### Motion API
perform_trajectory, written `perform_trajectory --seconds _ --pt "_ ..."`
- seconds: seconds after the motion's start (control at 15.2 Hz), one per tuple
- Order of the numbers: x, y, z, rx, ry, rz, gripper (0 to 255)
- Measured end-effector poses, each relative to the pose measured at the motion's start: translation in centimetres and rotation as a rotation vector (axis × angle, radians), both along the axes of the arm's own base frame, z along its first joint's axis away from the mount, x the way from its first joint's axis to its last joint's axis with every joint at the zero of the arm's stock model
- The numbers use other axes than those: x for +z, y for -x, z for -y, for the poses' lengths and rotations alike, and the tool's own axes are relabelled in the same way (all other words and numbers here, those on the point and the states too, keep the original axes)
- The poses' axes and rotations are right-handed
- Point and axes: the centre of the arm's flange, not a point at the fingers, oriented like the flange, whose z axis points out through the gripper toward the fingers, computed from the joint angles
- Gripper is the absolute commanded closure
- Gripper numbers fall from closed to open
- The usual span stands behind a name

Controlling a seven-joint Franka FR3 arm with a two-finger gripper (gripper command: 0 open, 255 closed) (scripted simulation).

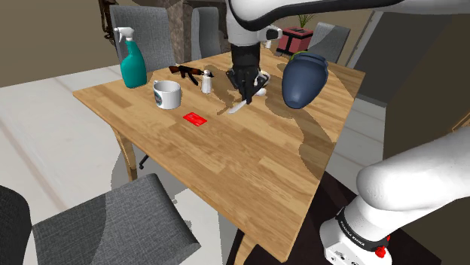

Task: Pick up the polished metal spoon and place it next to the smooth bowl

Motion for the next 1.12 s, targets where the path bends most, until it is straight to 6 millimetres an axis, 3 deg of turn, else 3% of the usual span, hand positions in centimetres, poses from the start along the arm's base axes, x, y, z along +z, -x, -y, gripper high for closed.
perform_trajectory --seconds 1.12 --pt "0.2 -19.4 11.5 0.001 -0.001 0.001 255"
